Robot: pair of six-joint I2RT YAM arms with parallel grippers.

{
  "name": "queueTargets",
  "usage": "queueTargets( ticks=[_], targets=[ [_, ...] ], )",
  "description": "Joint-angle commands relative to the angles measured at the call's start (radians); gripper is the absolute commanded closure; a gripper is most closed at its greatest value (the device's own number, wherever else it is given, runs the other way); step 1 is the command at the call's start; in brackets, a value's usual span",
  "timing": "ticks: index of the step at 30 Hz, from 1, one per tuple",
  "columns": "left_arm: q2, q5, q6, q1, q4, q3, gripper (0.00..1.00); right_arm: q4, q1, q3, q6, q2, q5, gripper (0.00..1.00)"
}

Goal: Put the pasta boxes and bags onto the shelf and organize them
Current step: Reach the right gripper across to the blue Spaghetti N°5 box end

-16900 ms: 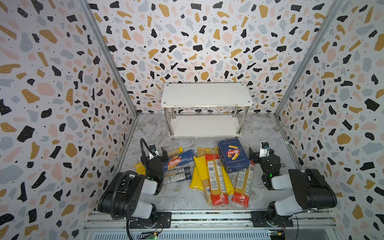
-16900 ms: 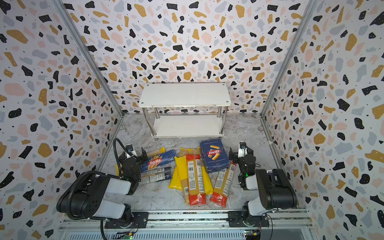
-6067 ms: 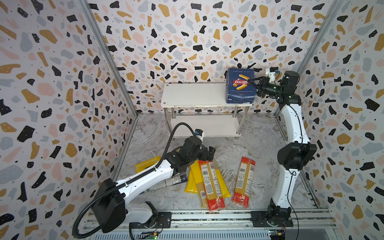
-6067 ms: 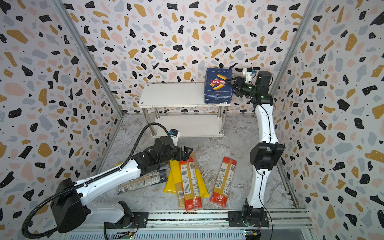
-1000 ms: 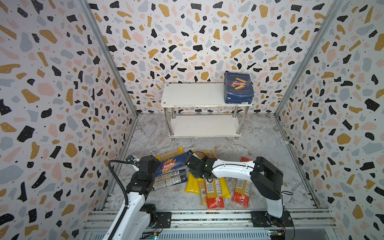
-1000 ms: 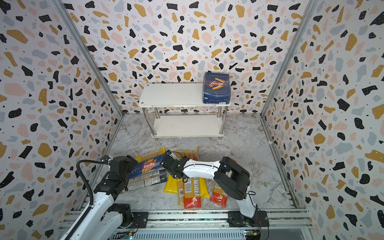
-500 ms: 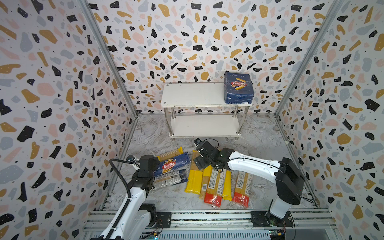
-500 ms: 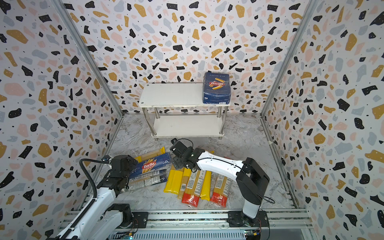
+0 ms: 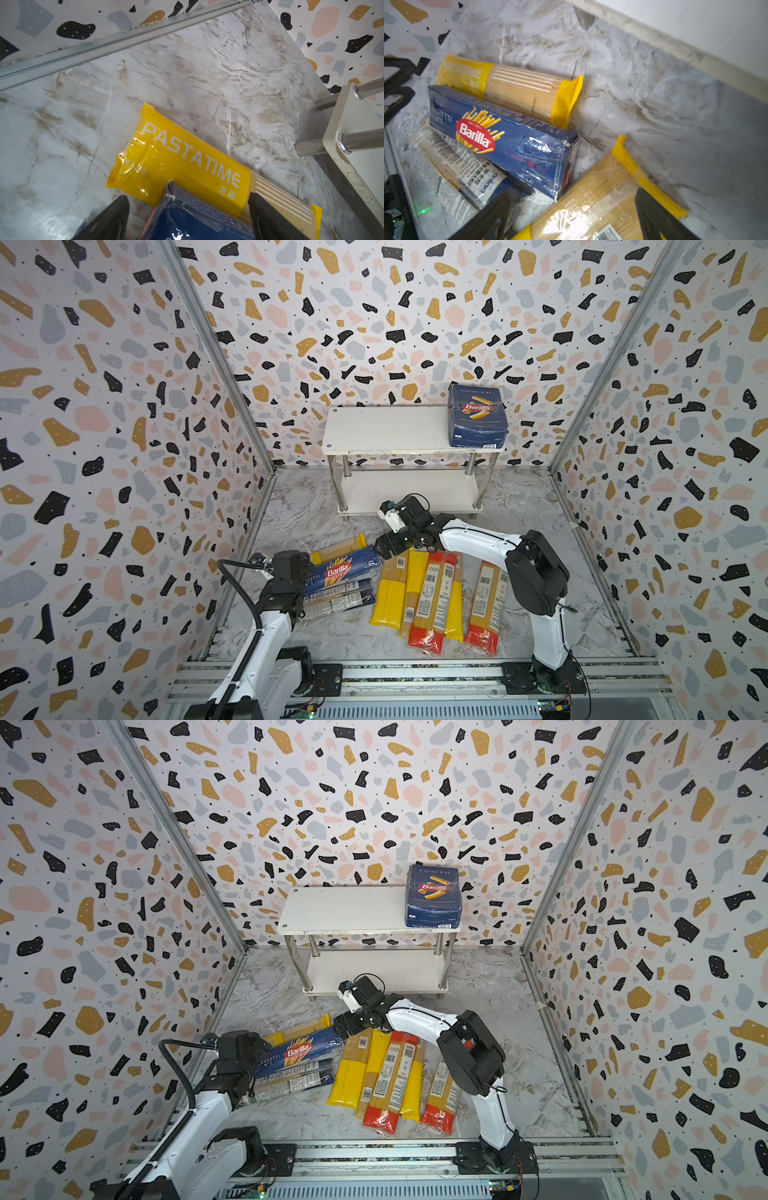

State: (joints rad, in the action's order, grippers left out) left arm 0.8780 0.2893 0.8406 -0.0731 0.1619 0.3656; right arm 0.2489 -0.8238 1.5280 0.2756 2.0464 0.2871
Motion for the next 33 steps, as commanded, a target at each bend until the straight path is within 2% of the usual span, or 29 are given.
queueTargets(
  ticks=[1, 10, 19, 28, 33],
  targets=[
    [0.023, -0.033, -0.030, -0.017, -0.059, -0.018, 0.16, 0.003, 0.008, 0.067, 0.006, -0.005, 0.096, 0.06],
    [0.080, -0.093, -0.021, -0.028, -0.100, -0.024, 0.27, 0.031, 0.015, 0.180, -0.022, 0.109, 0.201, 0.07],
    [0.059, -0.260, 0.015, -0.028, -0.091, -0.059, 0.28, 0.069, 0.015, 0.228, -0.047, 0.160, 0.228, 0.07],
    [0.044, -0.329, 0.074, -0.022, -0.114, -0.079, 0.28, 0.044, 0.026, 0.231, -0.036, 0.187, 0.271, 0.07],
    [-0.020, -0.345, 0.068, -0.019, -0.030, -0.054, 0.29, 0.059, 0.027, 0.266, -0.039, 0.226, 0.283, 0.07]
  ],
)
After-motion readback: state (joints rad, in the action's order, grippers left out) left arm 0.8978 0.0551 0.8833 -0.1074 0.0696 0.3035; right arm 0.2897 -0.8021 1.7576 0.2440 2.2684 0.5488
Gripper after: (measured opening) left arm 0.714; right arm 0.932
